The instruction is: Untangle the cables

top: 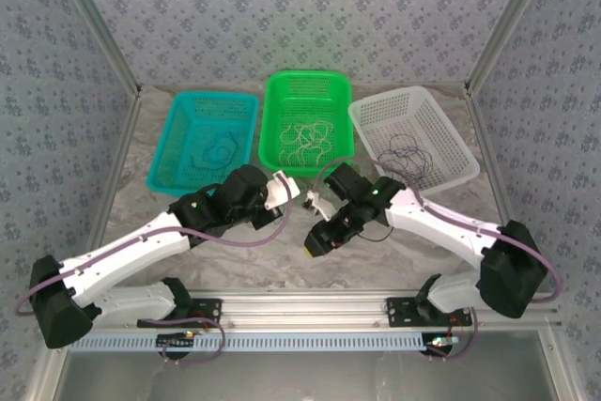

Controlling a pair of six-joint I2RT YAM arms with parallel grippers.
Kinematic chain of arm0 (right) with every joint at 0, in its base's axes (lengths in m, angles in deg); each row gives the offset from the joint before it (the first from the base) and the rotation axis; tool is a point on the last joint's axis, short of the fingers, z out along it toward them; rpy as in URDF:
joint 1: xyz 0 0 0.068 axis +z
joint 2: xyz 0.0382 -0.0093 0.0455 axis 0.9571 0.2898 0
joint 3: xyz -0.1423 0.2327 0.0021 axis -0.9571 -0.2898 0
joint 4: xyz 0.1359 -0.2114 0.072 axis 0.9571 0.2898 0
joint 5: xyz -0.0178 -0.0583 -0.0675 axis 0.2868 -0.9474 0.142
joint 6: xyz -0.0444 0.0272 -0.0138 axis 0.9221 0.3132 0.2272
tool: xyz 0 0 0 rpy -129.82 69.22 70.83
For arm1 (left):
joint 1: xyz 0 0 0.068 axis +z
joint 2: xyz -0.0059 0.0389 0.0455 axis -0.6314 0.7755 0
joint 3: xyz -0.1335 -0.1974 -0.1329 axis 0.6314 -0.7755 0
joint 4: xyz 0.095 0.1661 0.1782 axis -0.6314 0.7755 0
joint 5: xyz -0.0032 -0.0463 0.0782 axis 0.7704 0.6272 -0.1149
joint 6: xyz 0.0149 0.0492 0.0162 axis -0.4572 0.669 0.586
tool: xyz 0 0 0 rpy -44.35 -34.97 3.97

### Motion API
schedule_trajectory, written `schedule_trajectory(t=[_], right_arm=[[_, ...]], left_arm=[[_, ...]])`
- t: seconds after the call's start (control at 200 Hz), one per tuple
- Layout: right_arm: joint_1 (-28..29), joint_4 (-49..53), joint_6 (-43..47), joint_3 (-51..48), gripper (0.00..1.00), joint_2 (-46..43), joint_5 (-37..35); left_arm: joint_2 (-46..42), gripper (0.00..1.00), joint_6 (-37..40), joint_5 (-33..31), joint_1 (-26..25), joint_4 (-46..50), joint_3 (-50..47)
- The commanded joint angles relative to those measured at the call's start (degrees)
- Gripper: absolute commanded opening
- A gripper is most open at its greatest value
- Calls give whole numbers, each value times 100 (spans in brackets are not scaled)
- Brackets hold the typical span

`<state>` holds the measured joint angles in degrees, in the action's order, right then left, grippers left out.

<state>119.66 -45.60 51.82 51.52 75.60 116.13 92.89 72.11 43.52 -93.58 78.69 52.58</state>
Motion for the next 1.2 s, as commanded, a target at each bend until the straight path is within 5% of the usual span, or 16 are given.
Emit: schedule_trajectory(t=[0.0,0.295,0.535,0.74,1.194], right_arm=[[-93,-524,-51,-210,61,-408,-303],[-210,-1239,-194,-936,82,-1812,-1782],[-110,-2887,-399,-1857,91,-2551,-2057],[77,-4193,-880,-2403,100,-2397,-2614],[806,-6245,-896,-2733,100,-1506,-3597]], left_arm=[[-28,0,-85,-22,-23,119,308],[32,0,-253,-443,-23,107,490],[151,0,-457,-219,-23,78,715],[313,0,-669,-207,-23,73,859],[431,1,-1002,47,-23,-55,1069]])
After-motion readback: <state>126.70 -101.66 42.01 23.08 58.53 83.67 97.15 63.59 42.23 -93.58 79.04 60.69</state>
